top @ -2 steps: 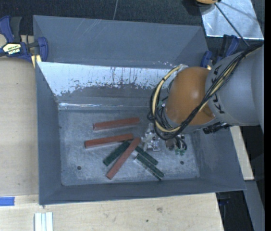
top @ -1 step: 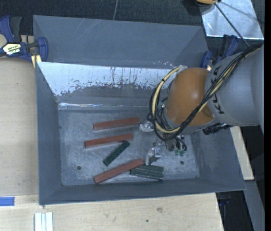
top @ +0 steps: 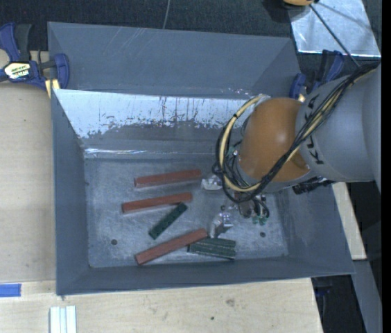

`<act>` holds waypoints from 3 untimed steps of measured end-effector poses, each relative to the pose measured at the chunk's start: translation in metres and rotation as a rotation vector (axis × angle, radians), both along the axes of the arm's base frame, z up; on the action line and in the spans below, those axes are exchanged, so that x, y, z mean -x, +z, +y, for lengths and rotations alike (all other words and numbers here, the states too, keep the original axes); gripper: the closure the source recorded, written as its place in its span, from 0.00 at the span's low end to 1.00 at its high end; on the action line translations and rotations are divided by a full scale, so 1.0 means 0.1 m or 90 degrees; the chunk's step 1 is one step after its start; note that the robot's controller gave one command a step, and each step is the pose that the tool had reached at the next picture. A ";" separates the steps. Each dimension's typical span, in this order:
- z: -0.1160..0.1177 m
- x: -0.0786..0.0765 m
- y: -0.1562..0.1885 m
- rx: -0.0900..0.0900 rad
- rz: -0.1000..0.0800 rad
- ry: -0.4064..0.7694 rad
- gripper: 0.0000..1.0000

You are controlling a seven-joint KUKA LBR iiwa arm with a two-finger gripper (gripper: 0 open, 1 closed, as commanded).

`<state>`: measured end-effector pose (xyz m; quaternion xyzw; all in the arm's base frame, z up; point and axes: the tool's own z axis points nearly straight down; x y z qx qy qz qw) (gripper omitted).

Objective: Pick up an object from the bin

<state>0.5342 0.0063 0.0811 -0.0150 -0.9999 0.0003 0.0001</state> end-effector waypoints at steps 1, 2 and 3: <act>0.36 -0.13 0.04 0.001 -0.002 0.011 0.00; 0.81 0.15 -0.03 -0.001 -0.017 0.148 1.00; 0.81 0.15 -0.03 -0.001 -0.017 0.148 1.00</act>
Offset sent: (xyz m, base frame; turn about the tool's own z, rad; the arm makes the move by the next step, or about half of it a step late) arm -0.0232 0.0801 -0.0111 -0.2335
